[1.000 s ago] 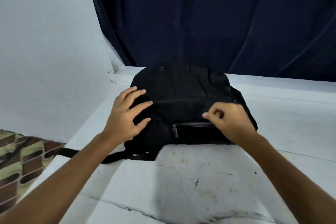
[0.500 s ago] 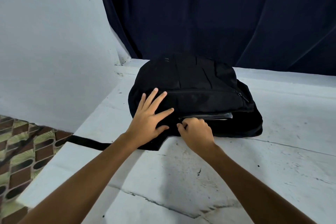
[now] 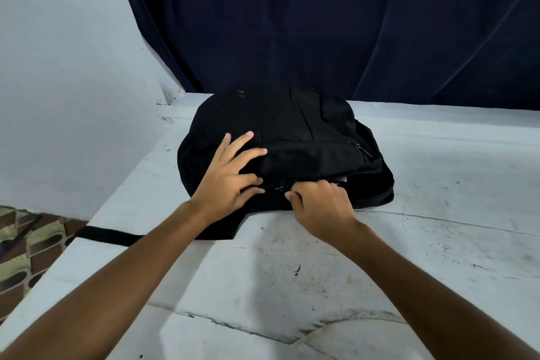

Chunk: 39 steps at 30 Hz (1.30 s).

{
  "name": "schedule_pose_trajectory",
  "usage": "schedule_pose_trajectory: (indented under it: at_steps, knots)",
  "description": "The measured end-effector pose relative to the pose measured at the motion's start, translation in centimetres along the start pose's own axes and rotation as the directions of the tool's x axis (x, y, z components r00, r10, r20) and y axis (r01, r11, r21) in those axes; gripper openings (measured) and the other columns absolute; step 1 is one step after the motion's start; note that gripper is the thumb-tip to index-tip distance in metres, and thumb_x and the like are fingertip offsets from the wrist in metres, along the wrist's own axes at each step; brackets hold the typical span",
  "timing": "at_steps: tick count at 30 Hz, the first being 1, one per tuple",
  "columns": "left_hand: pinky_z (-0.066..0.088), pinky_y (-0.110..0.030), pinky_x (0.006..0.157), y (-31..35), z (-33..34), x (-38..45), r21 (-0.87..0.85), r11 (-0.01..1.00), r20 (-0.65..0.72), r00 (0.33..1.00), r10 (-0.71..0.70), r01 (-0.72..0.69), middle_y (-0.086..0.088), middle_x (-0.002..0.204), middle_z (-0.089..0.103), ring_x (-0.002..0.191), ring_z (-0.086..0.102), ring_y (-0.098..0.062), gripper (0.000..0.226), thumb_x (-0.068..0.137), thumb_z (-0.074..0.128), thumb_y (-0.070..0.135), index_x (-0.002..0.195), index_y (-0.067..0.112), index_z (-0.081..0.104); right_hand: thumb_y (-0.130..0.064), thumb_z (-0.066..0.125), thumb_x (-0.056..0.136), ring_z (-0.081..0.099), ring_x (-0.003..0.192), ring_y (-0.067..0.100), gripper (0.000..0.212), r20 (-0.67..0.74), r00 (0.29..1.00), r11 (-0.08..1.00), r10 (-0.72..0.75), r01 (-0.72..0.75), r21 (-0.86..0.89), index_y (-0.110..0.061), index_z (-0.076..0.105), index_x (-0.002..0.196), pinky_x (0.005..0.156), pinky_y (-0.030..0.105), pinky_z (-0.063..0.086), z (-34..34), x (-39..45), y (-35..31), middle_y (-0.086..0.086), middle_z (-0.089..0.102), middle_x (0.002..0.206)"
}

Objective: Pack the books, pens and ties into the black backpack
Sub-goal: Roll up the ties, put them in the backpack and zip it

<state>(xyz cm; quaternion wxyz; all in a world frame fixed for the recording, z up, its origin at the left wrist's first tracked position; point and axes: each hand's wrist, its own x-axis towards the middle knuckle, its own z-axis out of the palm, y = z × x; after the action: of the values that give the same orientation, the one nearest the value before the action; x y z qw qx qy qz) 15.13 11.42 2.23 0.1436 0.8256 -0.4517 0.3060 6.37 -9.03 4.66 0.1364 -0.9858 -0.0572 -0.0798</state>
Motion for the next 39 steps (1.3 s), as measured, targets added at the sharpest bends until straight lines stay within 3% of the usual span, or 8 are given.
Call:
schedule_pose_trajectory:
  at_steps: [7,13,17,19,22,26,31,39]
  knots:
    - [0.021,-0.062,0.115,-0.6,-0.6,-1.1,0.017,0.999,0.006,0.999,-0.05,0.05,-0.01,0.125,0.064,0.138,0.036,-0.036,0.03,0.087,0.063,0.037,0.077,0.013,0.078,-0.035,0.047,0.099,0.061,0.089,0.036,0.031,-0.065,0.902,0.895,0.427,-0.432,-0.107,-0.013,0.069,0.098,0.069,0.033,0.037,-2.8,-2.0,15.2,0.017,0.068,0.093]
    - [0.022,-0.062,0.115,0.5,0.5,-1.5,0.058,0.99,-0.022,0.991,-0.128,0.13,-0.012,0.13,0.062,0.137,0.038,-0.038,0.031,0.085,0.064,0.037,0.078,0.011,0.079,-0.028,0.057,0.095,0.059,0.07,0.031,0.027,0.044,0.893,0.872,0.447,-0.446,0.203,-0.013,0.075,0.081,0.063,0.031,0.044,-2.2,-0.7,20.1,0.012,0.065,0.073]
    - [0.019,-0.064,0.114,3.6,0.7,-2.8,0.052,0.93,-0.228,0.911,-0.344,0.364,-0.018,0.141,0.05,0.14,0.031,-0.041,0.039,0.082,0.066,0.041,0.106,0.011,0.075,-0.03,0.057,0.095,0.058,0.062,0.026,0.031,0.192,0.779,0.401,0.597,-0.497,0.77,-0.001,0.068,0.096,0.055,0.031,0.05,-1.9,0.0,21.0,0.012,0.06,0.077]
    - [0.016,-0.053,0.118,7.0,1.1,-2.7,-0.15,0.793,-0.277,0.745,-0.608,0.591,-0.016,0.152,0.036,0.147,0.017,-0.036,0.055,0.083,0.062,0.044,0.127,0.011,0.063,-0.035,0.055,0.096,0.062,0.073,0.031,0.035,0.295,0.742,0.219,0.601,-0.508,0.833,-0.002,0.065,0.101,0.065,0.038,0.058,-1.8,1.0,21.5,0.013,0.06,0.087]
    - [0.003,-0.037,0.119,11.6,2.5,-1.3,-0.496,0.369,-0.075,0.384,-0.92,0.786,-0.007,0.164,0.01,0.151,-0.004,-0.021,0.068,0.09,0.059,0.042,0.149,0.018,0.035,-0.048,0.051,0.096,0.064,0.083,0.031,0.051,0.402,0.72,0.152,0.566,-0.57,0.807,0.001,0.059,0.108,0.07,0.042,0.059,-1.3,3.3,22.0,0.016,0.059,0.098]
    - [0.011,-0.045,0.123,13.7,3.9,2.7,-0.773,-0.2,0.279,0.04,-0.96,0.602,0.005,0.165,0.002,0.151,0.006,-0.015,0.088,0.088,0.057,0.049,0.156,0.031,0.005,-0.067,0.042,0.091,0.057,0.076,0.025,0.07,0.439,0.721,0.272,0.535,-0.64,0.719,0.0,0.058,0.103,0.063,0.033,0.053,0.2,6.0,21.7,0.013,0.056,0.093]
    - [0.027,-0.052,0.117,11.4,4.9,5.2,-0.805,-0.454,0.47,-0.057,-0.881,0.382,0.005,0.163,0.02,0.145,0.03,-0.024,0.097,0.07,0.058,0.068,0.154,0.039,0.019,-0.065,0.044,0.091,0.054,0.079,0.029,0.071,0.246,0.745,0.427,0.62,-0.583,0.691,0.004,0.059,0.1,0.065,0.033,0.041,1.2,7.1,20.2,0.016,0.058,0.092]
    - [0.039,-0.046,0.103,8.5,1.4,3.2,-0.813,-0.429,0.488,0.058,-0.871,0.394,0.006,0.148,0.046,0.13,0.049,-0.019,0.068,0.087,0.043,0.067,0.146,0.034,0.041,-0.058,0.041,0.095,0.031,0.051,0.017,0.062,0.055,0.782,0.448,0.621,-0.412,0.793,-0.012,0.028,0.056,0.048,0.028,0.025,2.1,-0.1,13.1,0.002,0.031,0.054]
